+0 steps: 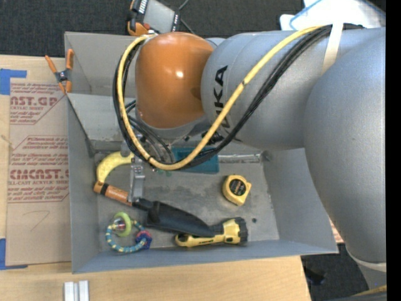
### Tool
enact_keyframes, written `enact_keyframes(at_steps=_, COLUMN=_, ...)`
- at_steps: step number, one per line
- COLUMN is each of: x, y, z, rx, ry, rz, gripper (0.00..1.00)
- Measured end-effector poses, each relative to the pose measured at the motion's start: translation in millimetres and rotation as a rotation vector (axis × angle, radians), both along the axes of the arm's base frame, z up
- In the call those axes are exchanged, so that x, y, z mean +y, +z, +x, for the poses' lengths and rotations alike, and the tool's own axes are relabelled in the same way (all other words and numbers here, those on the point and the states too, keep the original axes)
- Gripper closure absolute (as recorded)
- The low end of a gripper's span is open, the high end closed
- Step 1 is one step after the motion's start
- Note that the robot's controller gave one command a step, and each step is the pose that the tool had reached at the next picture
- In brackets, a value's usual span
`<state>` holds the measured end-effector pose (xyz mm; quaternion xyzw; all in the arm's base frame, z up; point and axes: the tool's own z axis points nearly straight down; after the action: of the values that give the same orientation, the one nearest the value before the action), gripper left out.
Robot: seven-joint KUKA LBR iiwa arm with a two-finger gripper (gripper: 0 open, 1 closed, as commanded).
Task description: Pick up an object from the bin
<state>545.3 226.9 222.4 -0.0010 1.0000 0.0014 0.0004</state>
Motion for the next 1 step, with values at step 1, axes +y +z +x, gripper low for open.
enact_keyframes(at_steps=1, x=0.0, y=-0.1, z=0.0, rx=0.0, ry=0.0, rz=0.0, gripper=0.0)
